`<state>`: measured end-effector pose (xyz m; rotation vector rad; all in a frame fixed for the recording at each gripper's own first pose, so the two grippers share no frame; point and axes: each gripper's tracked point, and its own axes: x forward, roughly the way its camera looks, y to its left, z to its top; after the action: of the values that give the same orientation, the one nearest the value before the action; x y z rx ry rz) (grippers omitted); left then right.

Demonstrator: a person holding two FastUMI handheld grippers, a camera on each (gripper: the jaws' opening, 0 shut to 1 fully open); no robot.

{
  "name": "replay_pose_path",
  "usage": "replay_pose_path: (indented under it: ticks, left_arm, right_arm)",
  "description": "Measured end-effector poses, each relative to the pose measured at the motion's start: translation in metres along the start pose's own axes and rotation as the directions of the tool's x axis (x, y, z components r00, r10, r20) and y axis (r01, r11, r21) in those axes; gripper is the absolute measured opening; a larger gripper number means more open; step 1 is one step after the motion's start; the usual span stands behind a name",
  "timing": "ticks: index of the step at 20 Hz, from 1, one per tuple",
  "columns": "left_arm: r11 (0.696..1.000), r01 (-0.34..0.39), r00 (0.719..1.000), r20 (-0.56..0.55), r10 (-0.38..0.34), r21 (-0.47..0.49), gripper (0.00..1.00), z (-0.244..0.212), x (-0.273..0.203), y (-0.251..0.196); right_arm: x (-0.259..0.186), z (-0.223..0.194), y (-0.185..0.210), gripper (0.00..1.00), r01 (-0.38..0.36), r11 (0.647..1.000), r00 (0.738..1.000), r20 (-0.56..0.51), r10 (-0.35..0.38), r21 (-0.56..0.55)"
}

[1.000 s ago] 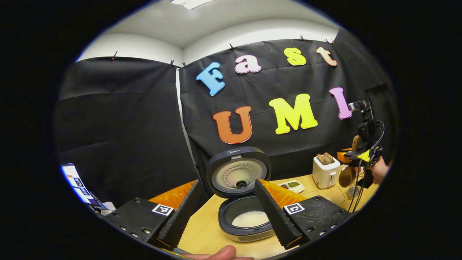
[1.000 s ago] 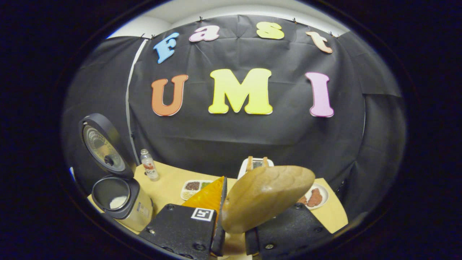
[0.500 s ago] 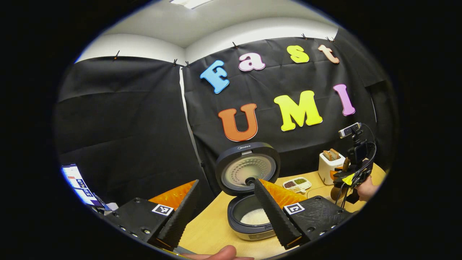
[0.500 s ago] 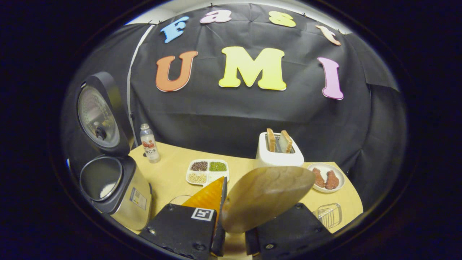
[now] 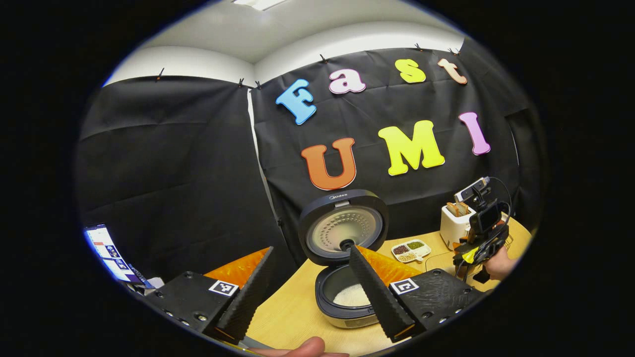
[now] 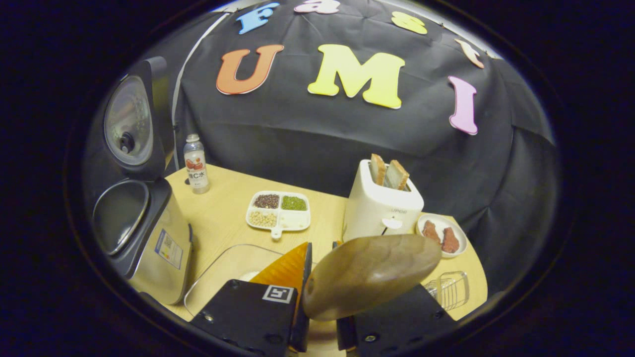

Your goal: Close the left gripper, press the button to open the rice cooker; take a wooden spoon from the chopstick holder with the right hand, scoop a spoonful of rice and pour it into the rice cooker, then put the wooden spoon back into the chopstick holder.

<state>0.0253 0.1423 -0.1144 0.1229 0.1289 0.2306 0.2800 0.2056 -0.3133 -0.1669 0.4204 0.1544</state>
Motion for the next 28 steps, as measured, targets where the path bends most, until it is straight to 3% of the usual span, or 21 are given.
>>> replay_pose_path:
  ticks: [5,8,12,17,23,28]
  left_arm:
    - [1.000,-0.011,1.000,-0.004,0.011,0.000,0.95,-0.002,0.000,0.005]
    - [1.000,-0.018,1.000,-0.015,0.018,0.006,0.95,-0.005,0.000,0.006]
    - [1.000,-0.024,1.000,-0.019,0.024,0.008,0.95,-0.005,-0.001,0.010]
    - [0.999,-0.035,0.999,-0.020,0.035,0.009,0.95,-0.005,-0.002,0.014]
    - [0.999,-0.040,0.999,-0.016,0.040,0.013,0.95,-0.004,-0.002,0.015]
    - [0.999,-0.046,0.999,-0.005,0.046,0.010,0.95,0.001,-0.002,0.017]
  right_arm:
    - [0.003,-0.031,-0.001,0.23,0.005,0.998,0.997,-0.072,0.000,0.070]
    - [0.008,-0.038,0.008,0.22,-0.003,0.999,0.995,-0.095,0.008,0.054]
    - [0.006,-0.036,0.037,0.23,-0.079,0.990,0.993,-0.083,0.089,0.114]
    - [0.003,-0.035,0.045,0.23,-0.113,0.977,0.989,-0.070,0.127,0.180]
    - [0.002,-0.031,0.058,0.23,-0.174,0.900,0.981,-0.007,0.192,0.399]
    - [0.001,-0.031,0.061,0.23,-0.203,0.778,0.973,0.034,0.228,0.595]
